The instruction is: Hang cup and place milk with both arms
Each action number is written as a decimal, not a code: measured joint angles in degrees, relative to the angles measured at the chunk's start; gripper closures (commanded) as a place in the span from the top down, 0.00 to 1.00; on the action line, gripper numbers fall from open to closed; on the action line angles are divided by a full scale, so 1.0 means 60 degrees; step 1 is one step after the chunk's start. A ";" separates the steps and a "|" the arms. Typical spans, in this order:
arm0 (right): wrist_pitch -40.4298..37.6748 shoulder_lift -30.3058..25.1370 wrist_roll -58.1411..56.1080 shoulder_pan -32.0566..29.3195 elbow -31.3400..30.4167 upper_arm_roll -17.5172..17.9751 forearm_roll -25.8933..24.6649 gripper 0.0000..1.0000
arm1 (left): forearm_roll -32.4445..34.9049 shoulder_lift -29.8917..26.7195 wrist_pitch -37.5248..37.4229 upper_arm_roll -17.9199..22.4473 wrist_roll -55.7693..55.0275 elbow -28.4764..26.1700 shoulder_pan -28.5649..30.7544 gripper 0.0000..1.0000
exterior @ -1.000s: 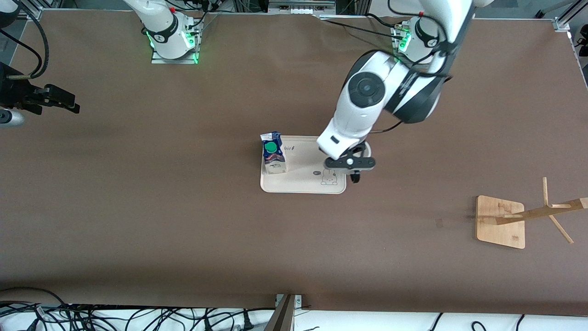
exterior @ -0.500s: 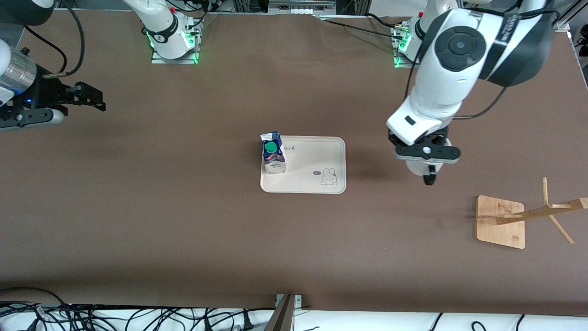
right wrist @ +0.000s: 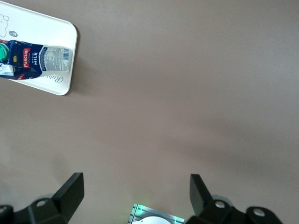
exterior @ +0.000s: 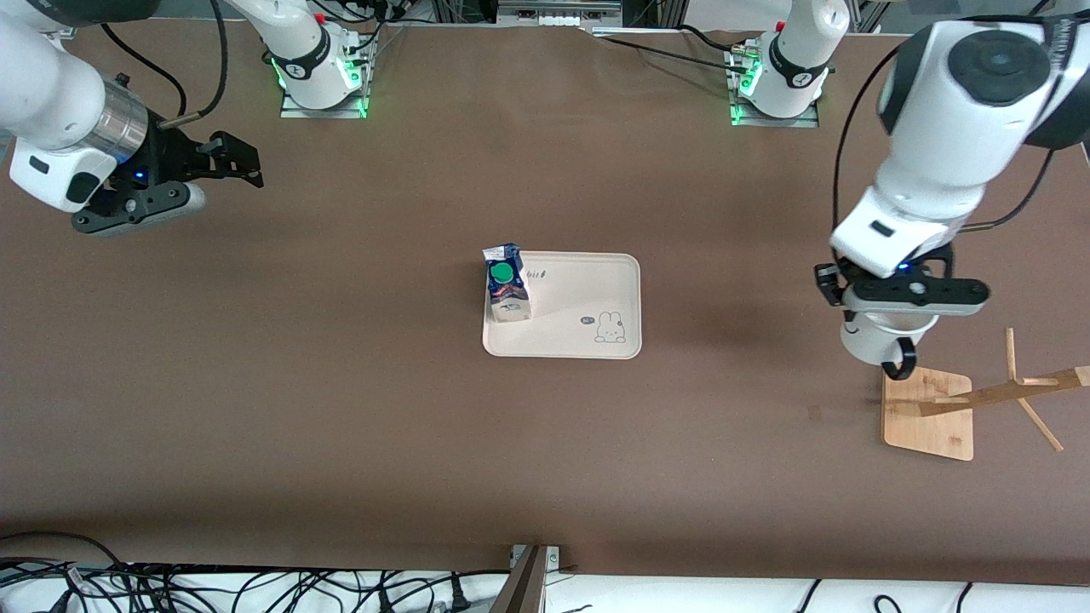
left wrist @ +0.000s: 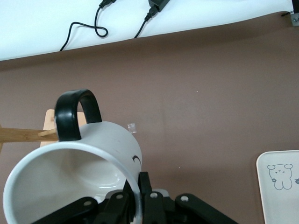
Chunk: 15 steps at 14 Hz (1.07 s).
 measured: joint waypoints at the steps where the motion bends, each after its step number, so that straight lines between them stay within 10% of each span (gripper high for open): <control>1: -0.0005 0.0031 0.0000 -0.0008 0.0003 -0.0021 0.0001 1.00 | -0.0449 -0.0318 0.0323 0.0006 0.0497 -0.0378 0.0368 0.00; 15: 0.2014 0.2612 0.4726 0.3426 0.0927 0.0060 0.0026 1.00 | -0.1874 -0.0969 0.6724 0.0253 0.1613 -0.3926 0.1657 0.00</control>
